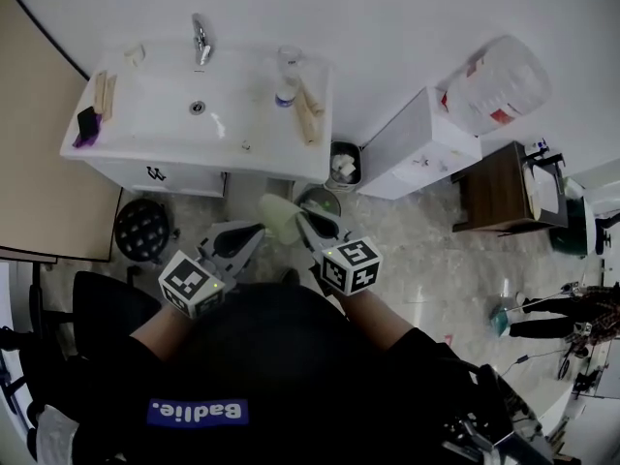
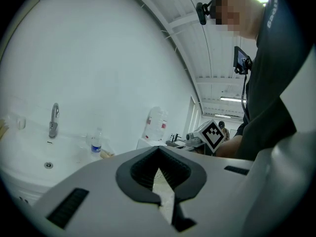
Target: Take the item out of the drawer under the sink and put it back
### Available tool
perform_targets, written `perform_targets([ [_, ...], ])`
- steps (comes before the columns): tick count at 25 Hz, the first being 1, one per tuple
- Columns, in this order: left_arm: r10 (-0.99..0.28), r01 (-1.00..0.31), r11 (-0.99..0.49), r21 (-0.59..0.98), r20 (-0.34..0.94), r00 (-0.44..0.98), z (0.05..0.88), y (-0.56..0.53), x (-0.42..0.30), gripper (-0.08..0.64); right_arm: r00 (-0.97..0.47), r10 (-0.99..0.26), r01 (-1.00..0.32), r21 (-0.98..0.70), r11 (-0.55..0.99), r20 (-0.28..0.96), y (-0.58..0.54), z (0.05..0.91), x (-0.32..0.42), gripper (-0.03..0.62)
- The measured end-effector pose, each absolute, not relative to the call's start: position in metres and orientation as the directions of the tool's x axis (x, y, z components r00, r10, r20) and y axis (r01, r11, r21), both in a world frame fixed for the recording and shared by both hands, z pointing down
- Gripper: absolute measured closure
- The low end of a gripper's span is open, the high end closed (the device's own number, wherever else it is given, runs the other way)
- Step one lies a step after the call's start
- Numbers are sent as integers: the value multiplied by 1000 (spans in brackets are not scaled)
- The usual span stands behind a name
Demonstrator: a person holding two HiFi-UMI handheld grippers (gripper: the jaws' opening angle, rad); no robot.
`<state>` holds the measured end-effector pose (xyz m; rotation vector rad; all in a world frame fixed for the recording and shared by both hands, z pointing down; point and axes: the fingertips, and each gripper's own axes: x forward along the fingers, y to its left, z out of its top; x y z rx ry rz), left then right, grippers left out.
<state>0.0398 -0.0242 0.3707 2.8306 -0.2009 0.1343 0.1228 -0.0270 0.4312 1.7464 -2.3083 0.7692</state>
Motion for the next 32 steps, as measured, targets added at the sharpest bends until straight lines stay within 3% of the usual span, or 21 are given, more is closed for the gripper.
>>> perform_targets([
  [32, -137, -175, -940, 293, 146, 980, 382, -19, 46, 568, -315, -885, -926, -317, 207, 342, -7, 407, 125, 571],
])
